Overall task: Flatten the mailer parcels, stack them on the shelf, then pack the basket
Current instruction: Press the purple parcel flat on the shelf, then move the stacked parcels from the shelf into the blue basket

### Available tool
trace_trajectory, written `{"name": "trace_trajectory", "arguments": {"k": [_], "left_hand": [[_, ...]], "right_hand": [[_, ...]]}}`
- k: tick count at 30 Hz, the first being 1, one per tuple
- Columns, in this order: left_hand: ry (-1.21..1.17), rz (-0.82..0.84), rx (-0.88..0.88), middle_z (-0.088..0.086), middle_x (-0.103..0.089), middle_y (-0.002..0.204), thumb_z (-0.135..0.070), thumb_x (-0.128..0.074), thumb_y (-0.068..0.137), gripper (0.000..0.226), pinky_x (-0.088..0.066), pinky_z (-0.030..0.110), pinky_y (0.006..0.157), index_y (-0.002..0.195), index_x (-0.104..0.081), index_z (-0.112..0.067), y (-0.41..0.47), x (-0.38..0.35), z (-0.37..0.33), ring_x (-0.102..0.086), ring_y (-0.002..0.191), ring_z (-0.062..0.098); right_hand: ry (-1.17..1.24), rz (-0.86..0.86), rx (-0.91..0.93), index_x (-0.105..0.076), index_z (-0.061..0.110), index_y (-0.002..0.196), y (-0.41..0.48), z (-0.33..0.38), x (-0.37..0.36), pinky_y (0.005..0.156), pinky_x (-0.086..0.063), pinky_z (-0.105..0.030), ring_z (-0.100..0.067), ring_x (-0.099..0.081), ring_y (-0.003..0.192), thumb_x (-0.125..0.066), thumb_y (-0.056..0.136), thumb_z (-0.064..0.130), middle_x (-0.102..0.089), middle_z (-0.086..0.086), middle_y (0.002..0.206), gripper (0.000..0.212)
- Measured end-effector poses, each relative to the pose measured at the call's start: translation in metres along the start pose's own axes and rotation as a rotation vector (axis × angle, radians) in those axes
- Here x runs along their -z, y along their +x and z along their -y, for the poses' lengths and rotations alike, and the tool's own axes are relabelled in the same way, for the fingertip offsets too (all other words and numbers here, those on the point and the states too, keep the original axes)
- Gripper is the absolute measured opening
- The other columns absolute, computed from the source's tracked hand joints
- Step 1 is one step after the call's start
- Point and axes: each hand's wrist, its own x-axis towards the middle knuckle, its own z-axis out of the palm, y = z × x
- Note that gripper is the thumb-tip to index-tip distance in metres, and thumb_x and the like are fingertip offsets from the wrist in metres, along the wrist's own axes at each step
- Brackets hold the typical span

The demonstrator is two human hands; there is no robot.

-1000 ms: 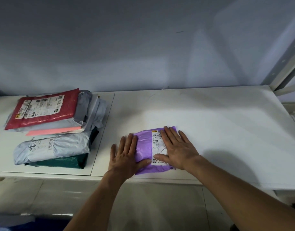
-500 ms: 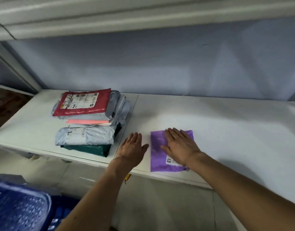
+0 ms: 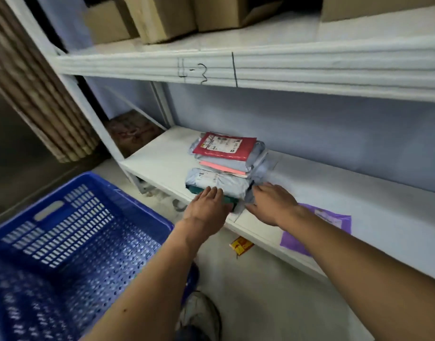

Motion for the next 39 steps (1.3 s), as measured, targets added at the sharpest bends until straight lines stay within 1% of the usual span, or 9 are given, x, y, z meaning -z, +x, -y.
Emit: {"name": "trace_trajectory", "arguments": {"k": [6,9,12,17,22,26,32,35,39], "left_hand": [[0.03,-0.035,0.214,0.009,-0.031,0.156,-0.044,-0.035,0.101,0.058,-0.021,0.038,0.119,0.147,-0.031,-0.01,-0.083,0.039,0.063,-0.024,0.145,0.024],[0.005,0.01,0.295,0.01,-0.028,0.157,-0.043,-0.038,0.101,0.059,-0.024,0.038,0.118,0.147,-0.031,-0.008,-0.111,0.045,0.078,-0.025,0.145,0.025],[-0.027,0.043,0.355,0.009,-0.04,0.149,-0.04,-0.043,0.099,0.053,-0.03,0.037,0.111,0.142,-0.039,-0.008,-0.129,0.033,0.09,-0.037,0.136,0.024],[-0.034,0.067,0.408,0.009,-0.044,0.146,-0.043,-0.05,0.095,0.06,-0.032,0.04,0.112,0.143,-0.038,-0.009,-0.153,0.004,0.112,-0.039,0.134,0.025],[-0.026,0.105,0.444,0.008,-0.057,0.129,-0.041,-0.054,0.092,0.047,-0.044,0.039,0.095,0.127,-0.051,-0.011,-0.16,-0.019,0.147,-0.053,0.118,0.028],[-0.072,0.227,0.5,0.012,-0.061,0.119,-0.042,-0.06,0.089,0.043,-0.048,0.037,0.084,0.115,-0.057,-0.008,-0.174,-0.045,0.167,-0.059,0.11,0.033],[-0.242,0.27,0.502,0.017,-0.067,0.115,-0.03,-0.06,0.09,0.033,-0.047,0.037,0.082,0.11,-0.065,-0.005,-0.189,-0.084,0.204,-0.062,0.105,0.032],[-0.306,0.271,0.458,0.015,-0.066,0.119,-0.026,-0.059,0.091,0.03,-0.044,0.033,0.08,0.115,-0.065,-0.008,-0.19,-0.085,0.207,-0.061,0.108,0.029],[-0.332,0.3,0.425,0.019,-0.066,0.115,-0.028,-0.06,0.092,0.03,-0.043,0.033,0.076,0.11,-0.066,-0.004,-0.187,-0.087,0.214,-0.062,0.104,0.031]], "right_hand": [[0.035,-0.084,0.197,-0.044,0.015,0.139,-0.021,0.103,0.044,0.104,-0.038,-0.04,-0.028,-0.044,0.13,-0.045,0.094,0.053,-0.048,-0.008,0.143,0.059],[0.05,-0.108,0.265,-0.044,0.015,0.137,-0.031,0.131,0.057,0.102,-0.04,-0.041,-0.029,-0.045,0.128,-0.047,0.094,0.05,-0.05,-0.009,0.141,0.056],[0.055,-0.101,0.298,-0.046,0.015,0.135,-0.043,0.146,0.06,0.097,-0.043,-0.04,-0.03,-0.049,0.122,-0.046,0.095,0.048,-0.052,-0.012,0.136,0.051],[0.026,-0.014,0.371,-0.045,0.019,0.137,-0.051,0.159,0.038,0.101,-0.043,-0.042,-0.025,-0.048,0.124,-0.047,0.095,0.046,-0.05,-0.007,0.139,0.05],[-0.002,0.07,0.398,-0.047,0.022,0.134,-0.043,0.185,-0.002,0.096,-0.047,-0.043,-0.025,-0.052,0.118,-0.05,0.092,0.047,-0.052,-0.003,0.13,0.049],[-0.1,0.16,0.464,-0.053,0.019,0.118,-0.03,0.215,-0.032,0.09,-0.047,-0.039,-0.026,-0.052,0.113,-0.053,0.092,0.035,-0.054,-0.003,0.117,0.03],[-0.258,0.271,0.641,-0.051,0.019,0.124,-0.02,0.288,-0.083,0.095,-0.047,-0.042,-0.029,-0.054,0.118,-0.058,0.091,0.023,-0.056,-0.007,0.127,0.034],[-0.324,0.341,0.631,-0.053,0.021,0.131,-0.017,0.304,-0.102,0.096,-0.046,-0.039,-0.028,-0.054,0.122,-0.054,0.093,0.022,-0.055,-0.005,0.135,0.038],[-0.363,0.359,0.579,-0.061,0.023,0.126,-0.015,0.316,-0.118,0.095,-0.049,-0.039,-0.027,-0.058,0.119,-0.049,0.096,0.016,-0.059,-0.007,0.131,0.033]]}}
